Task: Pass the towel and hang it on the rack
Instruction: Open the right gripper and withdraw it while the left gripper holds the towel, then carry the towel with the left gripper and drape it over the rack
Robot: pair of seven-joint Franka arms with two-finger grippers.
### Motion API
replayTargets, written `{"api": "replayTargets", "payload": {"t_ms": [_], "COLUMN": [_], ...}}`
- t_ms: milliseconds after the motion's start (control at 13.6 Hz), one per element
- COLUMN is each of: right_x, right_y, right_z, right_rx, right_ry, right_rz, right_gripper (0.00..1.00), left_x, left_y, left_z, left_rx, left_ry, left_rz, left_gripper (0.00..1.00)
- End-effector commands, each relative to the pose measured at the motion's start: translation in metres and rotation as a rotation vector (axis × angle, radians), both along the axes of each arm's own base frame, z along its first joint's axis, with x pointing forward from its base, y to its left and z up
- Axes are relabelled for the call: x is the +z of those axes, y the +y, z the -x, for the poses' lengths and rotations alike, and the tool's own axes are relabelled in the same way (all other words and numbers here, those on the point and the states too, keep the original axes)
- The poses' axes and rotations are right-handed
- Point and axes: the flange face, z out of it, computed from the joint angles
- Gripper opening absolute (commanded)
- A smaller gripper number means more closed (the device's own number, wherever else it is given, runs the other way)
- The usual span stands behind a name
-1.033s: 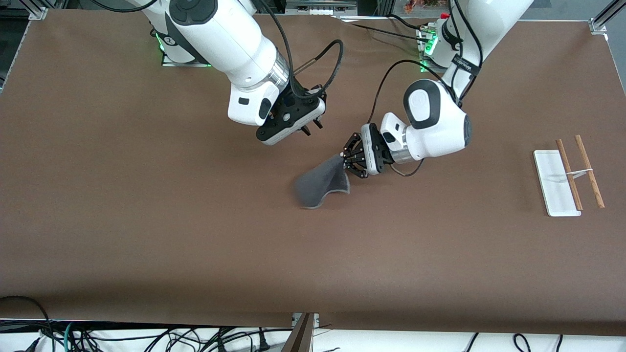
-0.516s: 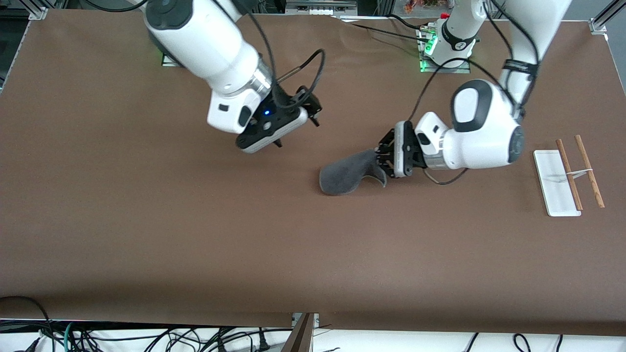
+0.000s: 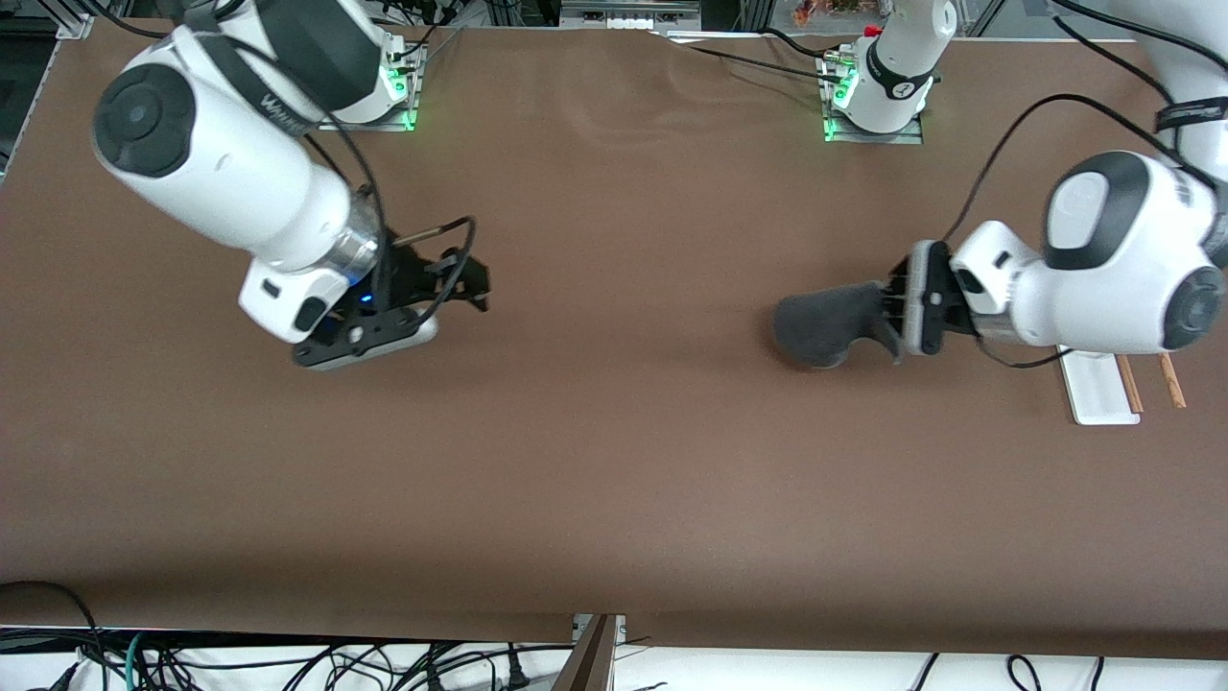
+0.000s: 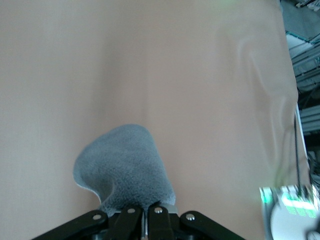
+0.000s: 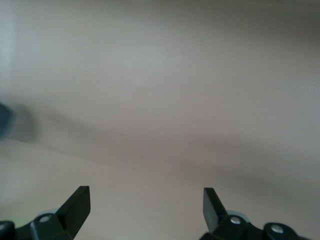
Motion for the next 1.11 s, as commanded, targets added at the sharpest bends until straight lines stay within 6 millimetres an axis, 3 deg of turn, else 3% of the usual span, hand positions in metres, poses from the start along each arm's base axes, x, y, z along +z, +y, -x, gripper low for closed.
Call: {"api": "replayTargets", "payload": {"t_ms": [0, 221, 443, 590, 811, 1033], "right_x": [0.018, 0.042, 0.056, 0.062, 0.06, 0.061], "right_y": [-0.047, -0.132, -0.198, -0.226, -0.255, -0.27], "right_z": [0.001, 0.002, 0.005, 0.016, 0.028, 0.035], "right_rx": [0.007, -0.11, -0.219, -0.266, -0.209, -0.103], "right_ry": [-0.02, -0.042, -0.052, -0.045, -0.021, 0.001], "right_rz": [0.104, 0.155, 0.199, 0.222, 0.259, 0.265], "right_gripper": [1.0, 1.0, 1.0, 1.0, 1.0, 1.0], "left_x": [0.01, 0.02, 0.018, 0.014, 0.001, -0.013], "left_y": [0.08, 0.177, 0.269, 0.321, 0.391, 0.437], "left_z": [-0.004, 0.002, 0.027, 0.045, 0.05, 0.056], "left_rx": [0.061, 0.183, 0.314, 0.386, 0.455, 0.49], "left_ry": [0.022, 0.004, 0.019, 0.023, 0.015, 0.003], "left_rz": [-0.093, -0.166, -0.205, -0.231, -0.271, -0.322], "left_gripper": [0.0, 0.0, 0.0, 0.0, 0.0, 0.0]}}
